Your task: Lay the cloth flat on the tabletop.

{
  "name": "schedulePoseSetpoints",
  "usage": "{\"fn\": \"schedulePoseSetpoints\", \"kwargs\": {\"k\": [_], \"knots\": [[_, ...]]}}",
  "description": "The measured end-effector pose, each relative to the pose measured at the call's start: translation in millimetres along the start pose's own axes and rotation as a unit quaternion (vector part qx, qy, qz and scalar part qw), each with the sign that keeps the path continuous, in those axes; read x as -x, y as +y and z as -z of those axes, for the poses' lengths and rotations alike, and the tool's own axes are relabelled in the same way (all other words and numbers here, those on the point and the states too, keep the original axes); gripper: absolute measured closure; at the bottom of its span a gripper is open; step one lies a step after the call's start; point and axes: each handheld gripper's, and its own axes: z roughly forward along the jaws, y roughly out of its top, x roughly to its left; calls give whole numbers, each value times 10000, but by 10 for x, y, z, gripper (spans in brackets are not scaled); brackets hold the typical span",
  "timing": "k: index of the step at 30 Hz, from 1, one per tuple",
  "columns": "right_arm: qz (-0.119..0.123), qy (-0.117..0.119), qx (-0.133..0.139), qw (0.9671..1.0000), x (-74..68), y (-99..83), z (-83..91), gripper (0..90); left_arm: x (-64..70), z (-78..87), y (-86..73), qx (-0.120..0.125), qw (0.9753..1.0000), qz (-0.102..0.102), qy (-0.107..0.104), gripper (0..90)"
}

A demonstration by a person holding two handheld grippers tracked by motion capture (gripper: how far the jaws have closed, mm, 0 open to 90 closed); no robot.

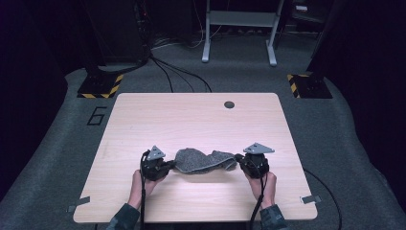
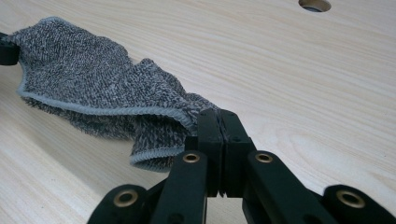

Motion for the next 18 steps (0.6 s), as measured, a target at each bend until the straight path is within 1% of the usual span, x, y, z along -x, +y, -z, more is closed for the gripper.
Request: {"fn": "schedulePoseSetpoints", "kwargs": {"k": [1,2,3,4,5,6,7,9,10,11,13,14,15,16,17,18], "knots": [[-66,30,39,10000,14,9,36,890,1,61,26,43,10000,-20,-23,850],[-98,42,35,9999,21,15,55,890,1,61,26,43,10000,-20,-23,842],[-88,80,62,9999,35,20,69,890,0,91,36,34,10000,-36,-22,837],[-67,77,59,9999,41,26,84,890,1,134,45,48,10000,2,-34,844],[-90,101,60,9999,42,32,99,890,1,134,45,48,10000,2,-34,850],[-145,135,77,9998,42,35,121,890,7,172,40,67,10000,6,-34,857],[-145,135,77,9998,42,35,121,890,7,172,40,67,10000,6,-34,861],[-177,247,120,9995,33,19,192,890,53,215,2,46,9999,73,-77,868],[-206,299,109,9993,24,-1,222,891,53,215,2,46,9999,73,-77,869],[-227,348,128,9991,8,-31,252,891,83,238,-36,12,9998,134,-144,871],[-191,363,119,9991,-3,-64,276,891,89,247,-52,-6,9997,146,-174,875],[-266,521,85,9983,-9,-112,296,891,75,243,-56,-71,9994,216,-269,877],[-253,529,50,9983,6,-116,280,892,46,218,-29,-96,9993,239,-270,878],[-253,529,50,9983,6,-116,280,892,46,218,-29,-96,9993,239,-270,881],[-283,526,-38,9982,88,-44,168,894,-12,166,28,-148,9994,201,-223,882],[-274,486,-86,9984,162,55,72,895,-205,10,258,-194,9992,331,-98,883]]}}
